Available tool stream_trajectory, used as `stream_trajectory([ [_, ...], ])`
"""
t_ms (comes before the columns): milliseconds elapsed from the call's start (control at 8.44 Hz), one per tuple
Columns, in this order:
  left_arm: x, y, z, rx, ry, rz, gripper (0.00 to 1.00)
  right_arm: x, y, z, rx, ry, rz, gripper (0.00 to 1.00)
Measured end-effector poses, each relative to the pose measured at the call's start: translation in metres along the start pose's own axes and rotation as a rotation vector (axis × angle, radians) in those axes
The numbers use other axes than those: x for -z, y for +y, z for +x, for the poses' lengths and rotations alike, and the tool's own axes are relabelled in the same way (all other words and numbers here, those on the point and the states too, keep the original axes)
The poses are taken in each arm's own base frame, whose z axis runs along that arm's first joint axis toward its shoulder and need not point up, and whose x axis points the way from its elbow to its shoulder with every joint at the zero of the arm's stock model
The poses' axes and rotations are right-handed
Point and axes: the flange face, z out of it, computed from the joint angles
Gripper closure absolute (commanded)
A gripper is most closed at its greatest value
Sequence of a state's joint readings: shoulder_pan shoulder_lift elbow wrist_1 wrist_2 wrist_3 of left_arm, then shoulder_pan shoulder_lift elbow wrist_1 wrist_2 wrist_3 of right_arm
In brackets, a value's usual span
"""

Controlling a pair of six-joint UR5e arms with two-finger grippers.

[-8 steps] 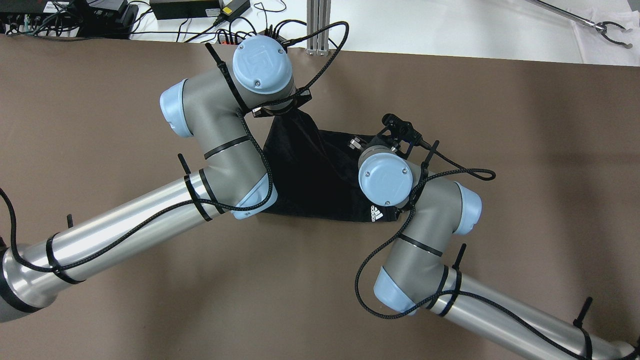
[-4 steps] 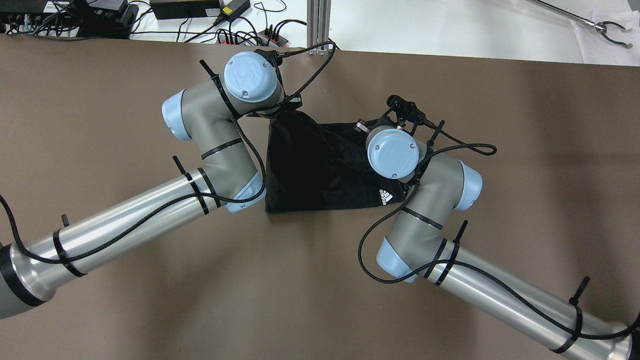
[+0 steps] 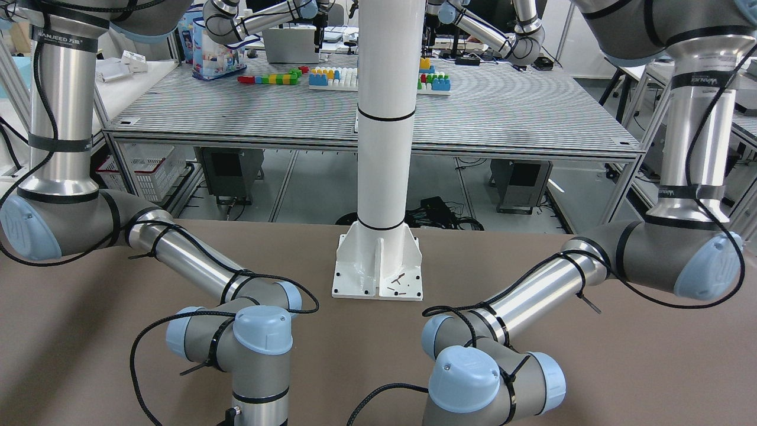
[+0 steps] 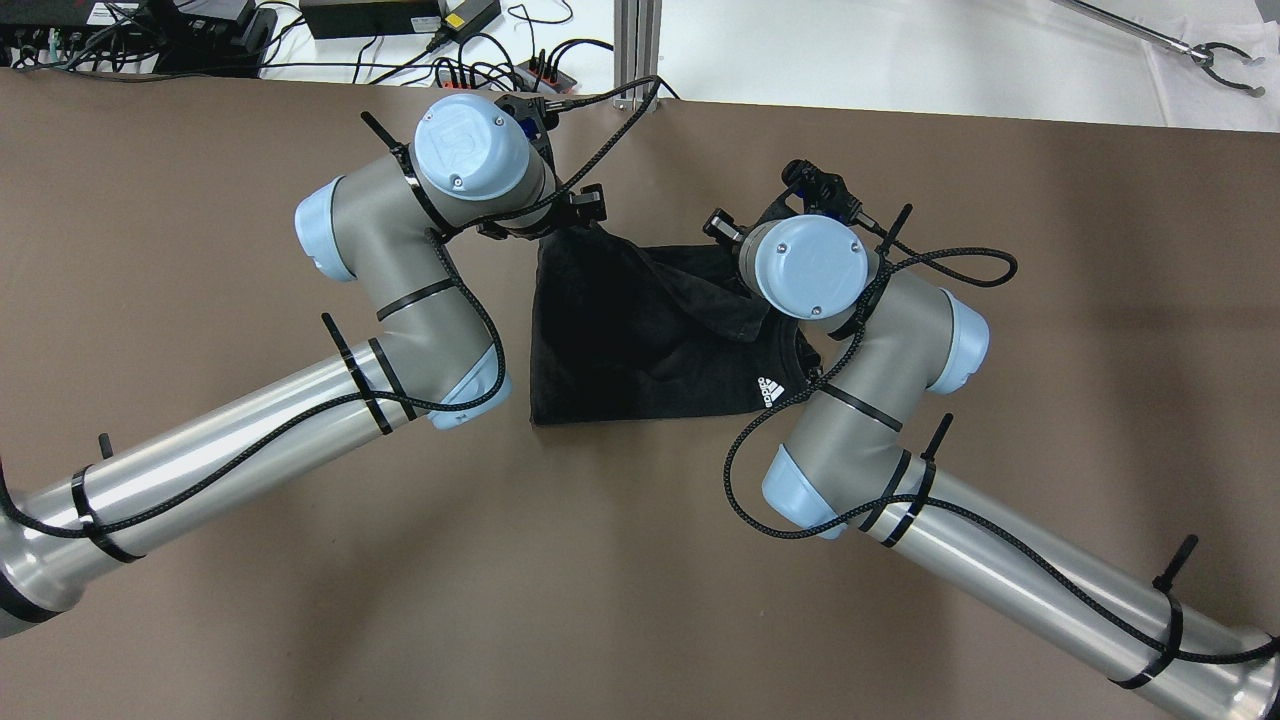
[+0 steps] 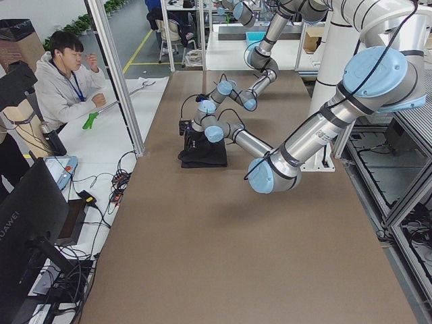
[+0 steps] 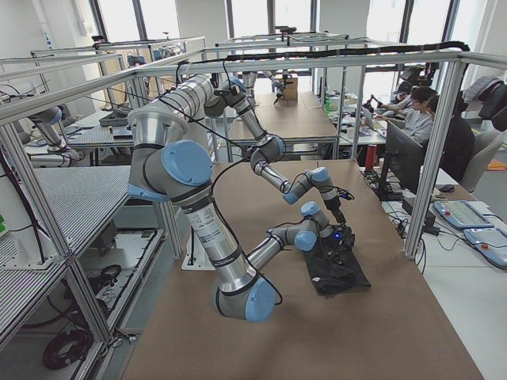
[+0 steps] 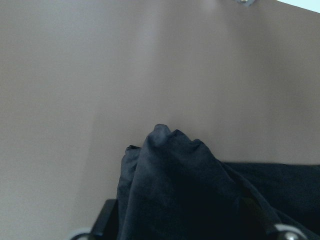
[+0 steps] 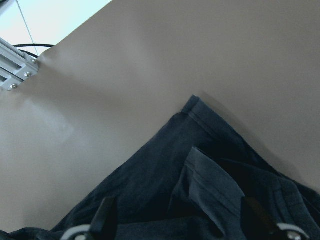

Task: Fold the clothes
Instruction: 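Lower the folded end onto the shirt and press it flat with both grippers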

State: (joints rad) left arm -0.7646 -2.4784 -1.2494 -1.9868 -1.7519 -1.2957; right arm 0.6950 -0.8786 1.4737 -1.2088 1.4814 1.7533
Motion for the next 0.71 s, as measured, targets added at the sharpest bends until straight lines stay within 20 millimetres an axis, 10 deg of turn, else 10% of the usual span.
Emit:
stream_trajectory([
  [356,0.001,0.003,-0.008,0.000,0.004,-0.007,0.00,-0.011,0.043,0.018,-0.110,0.016,0.012,0.53],
  [593,-0.001,0.005,-0.012,0.001,-0.001,-0.009,0.00,-0.011,0.059,0.018,-0.168,-0.001,0.037,0.99],
  [711,-0.002,0.005,-0.014,0.002,-0.004,-0.009,0.00,-0.010,0.061,0.017,-0.192,-0.022,0.036,1.00],
])
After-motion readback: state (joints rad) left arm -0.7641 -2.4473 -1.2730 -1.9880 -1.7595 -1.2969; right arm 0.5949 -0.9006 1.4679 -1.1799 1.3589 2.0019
